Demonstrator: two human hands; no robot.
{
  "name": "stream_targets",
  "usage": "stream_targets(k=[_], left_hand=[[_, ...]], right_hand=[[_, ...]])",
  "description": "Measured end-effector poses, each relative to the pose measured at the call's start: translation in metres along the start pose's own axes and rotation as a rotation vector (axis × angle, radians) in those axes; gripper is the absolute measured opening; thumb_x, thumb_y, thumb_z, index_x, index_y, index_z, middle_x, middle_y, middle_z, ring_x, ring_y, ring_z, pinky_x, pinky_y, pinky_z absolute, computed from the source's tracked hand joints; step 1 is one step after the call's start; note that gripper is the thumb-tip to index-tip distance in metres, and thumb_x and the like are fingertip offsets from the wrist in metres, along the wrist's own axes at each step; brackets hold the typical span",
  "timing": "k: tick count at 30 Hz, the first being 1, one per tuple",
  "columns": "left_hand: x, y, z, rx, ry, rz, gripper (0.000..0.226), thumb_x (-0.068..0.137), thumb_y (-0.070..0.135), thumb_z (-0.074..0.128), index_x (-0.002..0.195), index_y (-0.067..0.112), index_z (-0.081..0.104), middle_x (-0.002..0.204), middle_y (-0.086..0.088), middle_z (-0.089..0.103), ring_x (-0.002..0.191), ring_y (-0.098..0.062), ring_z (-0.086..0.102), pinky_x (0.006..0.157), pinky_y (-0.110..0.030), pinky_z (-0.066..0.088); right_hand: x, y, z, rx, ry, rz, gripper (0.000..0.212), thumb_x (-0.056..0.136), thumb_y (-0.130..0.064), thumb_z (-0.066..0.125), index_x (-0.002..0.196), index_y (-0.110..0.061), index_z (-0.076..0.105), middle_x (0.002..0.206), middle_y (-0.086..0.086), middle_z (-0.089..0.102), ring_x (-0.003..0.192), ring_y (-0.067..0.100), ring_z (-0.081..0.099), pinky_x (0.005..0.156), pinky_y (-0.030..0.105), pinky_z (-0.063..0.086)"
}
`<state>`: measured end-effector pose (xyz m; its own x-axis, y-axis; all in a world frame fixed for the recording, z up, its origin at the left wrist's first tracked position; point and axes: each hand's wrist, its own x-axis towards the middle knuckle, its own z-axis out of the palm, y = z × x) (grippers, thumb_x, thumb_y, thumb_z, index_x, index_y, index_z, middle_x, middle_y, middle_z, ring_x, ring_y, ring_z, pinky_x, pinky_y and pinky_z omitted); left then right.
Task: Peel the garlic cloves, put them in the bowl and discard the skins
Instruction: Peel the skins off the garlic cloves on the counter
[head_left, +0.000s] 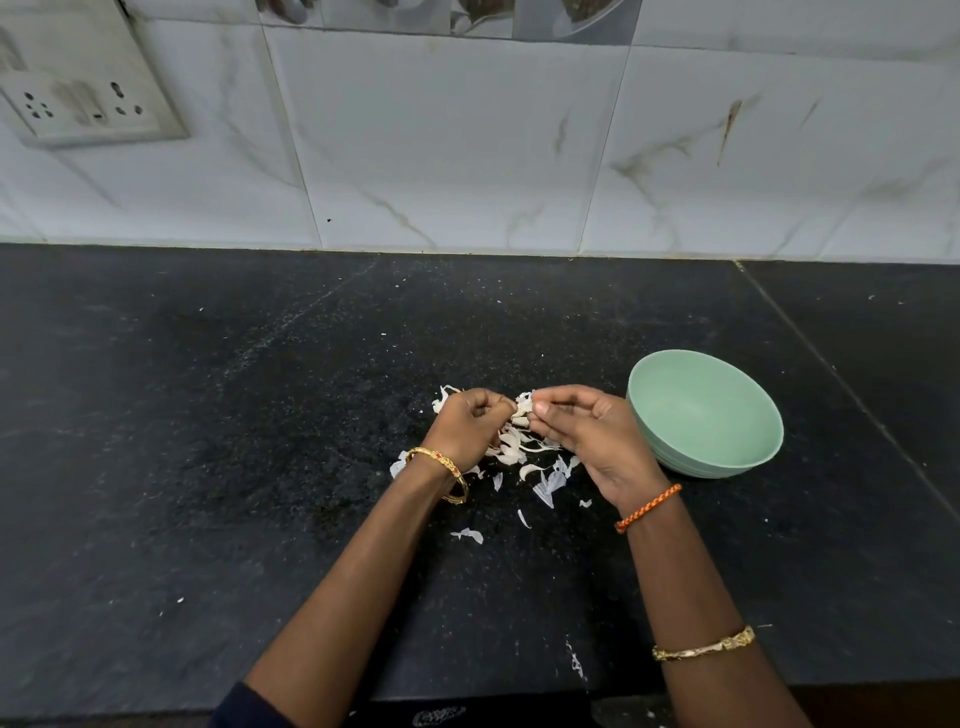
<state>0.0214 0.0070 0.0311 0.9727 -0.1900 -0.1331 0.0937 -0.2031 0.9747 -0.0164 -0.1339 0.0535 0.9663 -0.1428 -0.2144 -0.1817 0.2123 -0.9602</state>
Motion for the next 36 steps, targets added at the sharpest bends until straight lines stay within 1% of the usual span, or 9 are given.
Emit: stream_targets(k=[3,6,8,11,16,21,28,33,36], left_hand=[[0.002,-0.002,-0.004,-0.035,0.004,0.006,0.022,0.095,0.01,0.052,0.075,0.013,0.061,0.064,0.003,0.051,0.047,-0.005,0.047,0.052,-0.015,0.042],[0.0,-0.002,-0.007,-0.018,0.003,0.072,0.023,0.092,0.017,0.061,0.069,0.015,0.064,0.066,0.002,0.057,0.053,-0.007,0.051,0.059,-0.02,0.045],[-0.002,0.0,-0.008,-0.017,-0.01,0.127,0.012,0.085,0.012,0.069,0.075,0.016,0.067,0.068,0.002,0.06,0.056,-0.002,0.052,0.06,-0.015,0.045],[-0.003,0.001,-0.011,-0.025,-0.054,0.163,0.013,0.082,0.001,0.07,0.087,0.013,0.072,0.078,0.005,0.068,0.063,0.004,0.06,0.068,-0.011,0.05],[-0.004,0.004,-0.01,-0.013,-0.053,0.086,0.005,0.083,0.012,0.071,0.087,0.012,0.074,0.085,0.005,0.072,0.079,-0.002,0.065,0.078,-0.015,0.051],[-0.005,0.001,-0.006,0.01,0.014,0.151,0.015,0.079,0.011,0.075,0.07,0.021,0.07,0.082,0.01,0.068,0.073,-0.003,0.062,0.068,-0.011,0.048],[-0.004,-0.001,0.0,0.239,0.033,0.327,0.023,0.083,0.004,0.067,0.068,0.02,0.059,0.091,0.009,0.049,0.073,-0.004,0.048,0.069,-0.005,0.04],[0.002,-0.009,0.001,0.594,0.09,0.632,0.004,0.078,0.01,0.066,0.076,0.007,0.064,0.096,-0.001,0.053,0.082,-0.014,0.053,0.07,-0.025,0.044],[0.004,-0.009,0.001,0.631,0.052,0.664,0.006,0.078,0.01,0.065,0.076,0.006,0.062,0.097,-0.003,0.051,0.083,-0.013,0.05,0.069,-0.025,0.041]], right_hand=[[0.0,-0.002,-0.003,0.064,-0.052,0.023,0.019,0.083,0.012,0.062,0.091,-0.003,0.068,0.081,0.008,0.072,0.075,0.012,0.07,0.073,0.021,0.058],[0.0,-0.004,-0.005,0.091,-0.074,0.007,0.021,0.083,0.013,0.06,0.094,-0.004,0.067,0.083,0.006,0.074,0.08,0.013,0.07,0.076,0.021,0.057],[0.0,-0.005,-0.007,0.106,-0.081,-0.004,0.021,0.082,0.013,0.06,0.095,-0.003,0.067,0.086,0.008,0.074,0.082,0.014,0.071,0.076,0.021,0.057],[0.0,-0.004,-0.008,0.101,-0.048,-0.007,0.019,0.082,0.011,0.063,0.095,-0.001,0.067,0.085,0.01,0.074,0.08,0.015,0.071,0.074,0.021,0.058],[0.001,-0.001,-0.007,0.074,0.017,-0.018,0.014,0.081,0.008,0.066,0.091,-0.001,0.069,0.076,0.007,0.073,0.074,0.013,0.071,0.068,0.018,0.057],[-0.001,0.001,-0.006,0.025,0.052,-0.033,0.012,0.079,0.005,0.069,0.089,-0.002,0.07,0.077,0.007,0.073,0.073,0.013,0.071,0.067,0.018,0.056],[0.0,0.005,-0.003,-0.067,0.099,-0.058,0.011,0.079,0.0,0.073,0.089,0.001,0.07,0.071,0.006,0.071,0.063,0.009,0.067,0.061,0.016,0.055],[0.001,0.006,-0.005,-0.164,0.093,-0.073,0.004,0.08,-0.002,0.072,0.082,-0.004,0.071,0.067,0.001,0.071,0.06,0.007,0.066,0.06,0.016,0.055],[0.001,0.006,-0.009,-0.232,0.076,-0.082,0.007,0.082,-0.001,0.071,0.08,-0.007,0.07,0.066,0.001,0.069,0.06,0.005,0.065,0.06,0.018,0.056]])
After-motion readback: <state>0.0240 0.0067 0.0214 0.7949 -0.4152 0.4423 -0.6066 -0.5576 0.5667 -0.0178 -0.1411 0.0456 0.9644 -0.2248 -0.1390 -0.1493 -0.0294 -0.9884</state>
